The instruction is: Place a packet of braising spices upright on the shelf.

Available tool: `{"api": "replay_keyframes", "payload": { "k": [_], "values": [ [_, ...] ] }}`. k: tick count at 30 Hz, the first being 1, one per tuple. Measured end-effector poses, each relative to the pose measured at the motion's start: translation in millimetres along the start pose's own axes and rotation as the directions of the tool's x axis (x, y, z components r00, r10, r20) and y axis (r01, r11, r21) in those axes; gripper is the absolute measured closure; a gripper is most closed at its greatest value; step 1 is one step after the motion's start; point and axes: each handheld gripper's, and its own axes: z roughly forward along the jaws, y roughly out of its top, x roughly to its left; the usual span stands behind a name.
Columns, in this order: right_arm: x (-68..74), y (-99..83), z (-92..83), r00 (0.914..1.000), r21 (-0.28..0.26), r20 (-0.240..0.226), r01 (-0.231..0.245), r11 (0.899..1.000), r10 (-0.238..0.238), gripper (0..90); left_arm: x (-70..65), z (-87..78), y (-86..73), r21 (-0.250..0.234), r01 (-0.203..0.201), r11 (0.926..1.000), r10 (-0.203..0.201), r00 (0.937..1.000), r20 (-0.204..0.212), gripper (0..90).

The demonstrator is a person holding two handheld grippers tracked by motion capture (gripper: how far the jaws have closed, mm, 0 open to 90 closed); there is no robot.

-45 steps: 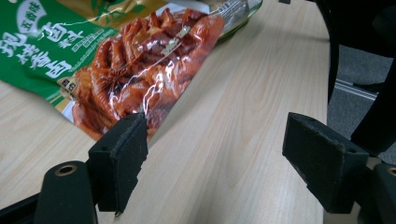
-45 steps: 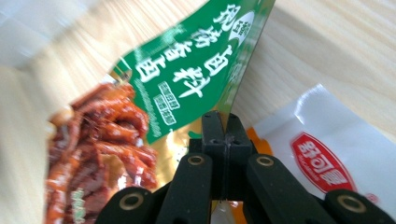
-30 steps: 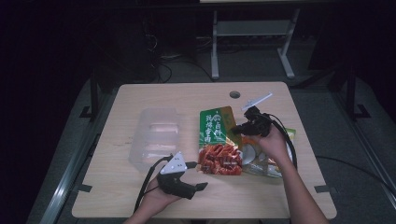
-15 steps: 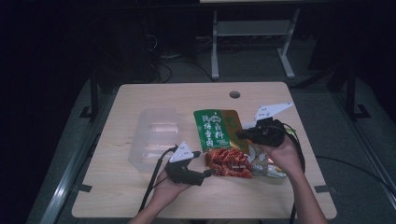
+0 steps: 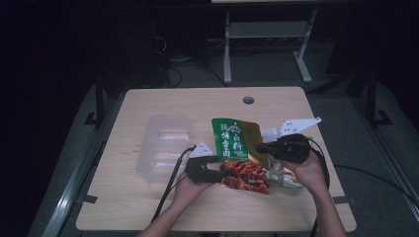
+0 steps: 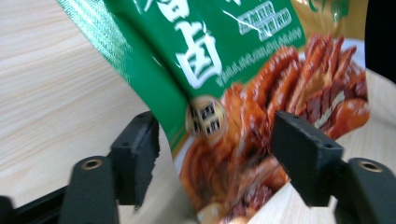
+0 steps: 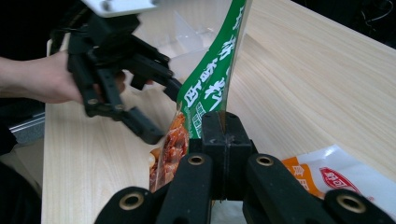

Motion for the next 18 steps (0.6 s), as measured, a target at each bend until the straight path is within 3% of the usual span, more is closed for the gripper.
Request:
{"api": "replay_keyframes", "payload": {
  "k": [4,6,10,18],
  "values": [
    [0.9,-0.6,0.4,1.0,0.004,-0.002,0.002,1.0,-0.002,90.0,1.0,2.6,3.5,-0.001,0.024,0.9997,-0.024,0.9994,0.024,50.2],
    [0.6,-2.0,1.2,1.0,0.014,0.008,0.0,1.0,0.0,90.0,2.5,1.6,4.3,-0.007,0.005,1.0,-0.004,0.9996,0.029,61.1],
    [-0.9,-3.9,1.8,0.9998,0.018,0.013,-0.014,1.0,0.014,90.0,-0.3,-0.7,4.8,-0.016,0.027,0.9995,-0.026,0.9988,0.043,76.4],
    [-4.4,-7.5,-1.3,0.9982,0.013,0.015,-0.058,0.998,0.058,89.8,-10.2,-8.9,5.3,-0.029,-0.018,0.9994,0.018,0.9998,-0.009,85.3]
  ]
}}
